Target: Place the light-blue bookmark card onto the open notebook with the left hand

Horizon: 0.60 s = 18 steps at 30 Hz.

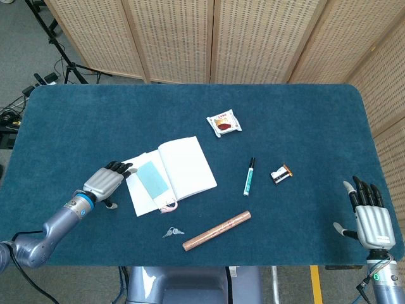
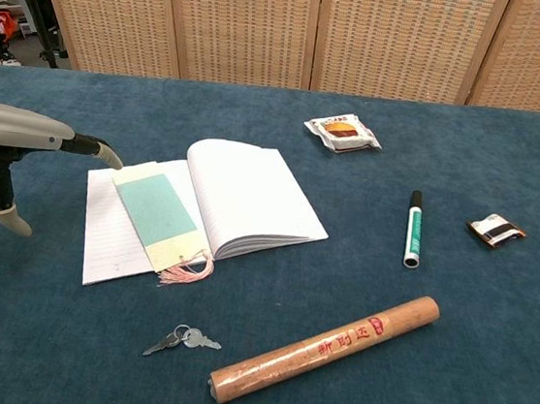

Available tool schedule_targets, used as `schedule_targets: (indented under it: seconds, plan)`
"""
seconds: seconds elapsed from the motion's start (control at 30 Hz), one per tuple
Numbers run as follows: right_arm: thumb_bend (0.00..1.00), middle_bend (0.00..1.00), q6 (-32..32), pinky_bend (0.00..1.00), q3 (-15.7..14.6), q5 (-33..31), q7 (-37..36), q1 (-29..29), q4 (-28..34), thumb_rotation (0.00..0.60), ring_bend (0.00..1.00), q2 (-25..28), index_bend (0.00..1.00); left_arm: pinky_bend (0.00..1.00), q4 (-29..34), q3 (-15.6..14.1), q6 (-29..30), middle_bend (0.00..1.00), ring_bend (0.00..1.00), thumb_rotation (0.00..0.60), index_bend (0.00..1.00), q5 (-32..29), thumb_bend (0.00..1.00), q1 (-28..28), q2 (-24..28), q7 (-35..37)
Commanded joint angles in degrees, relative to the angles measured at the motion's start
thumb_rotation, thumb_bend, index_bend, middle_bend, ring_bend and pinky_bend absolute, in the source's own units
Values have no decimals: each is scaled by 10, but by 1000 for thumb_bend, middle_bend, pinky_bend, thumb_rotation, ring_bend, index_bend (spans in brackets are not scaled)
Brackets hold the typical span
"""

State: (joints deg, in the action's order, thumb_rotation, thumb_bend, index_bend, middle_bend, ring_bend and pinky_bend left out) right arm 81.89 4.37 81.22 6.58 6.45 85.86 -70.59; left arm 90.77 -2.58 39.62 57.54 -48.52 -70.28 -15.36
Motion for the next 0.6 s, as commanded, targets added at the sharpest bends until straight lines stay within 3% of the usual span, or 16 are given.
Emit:
schedule_targets:
  seconds: [0.03, 0.6]
  plan:
    - [156, 0, 2, 3, -1, 4, -2, -1, 2, 600, 0, 1, 69, 0, -7, -1, -11, 0, 0, 600, 73, -25, 130, -11, -8, -19]
    - [156, 0, -1, 4, -4, 13, -14, -1, 0, 600, 0, 4, 69, 0, -27, -12, -12, 0, 0, 600, 73, -154, 136, -57, -49, -97]
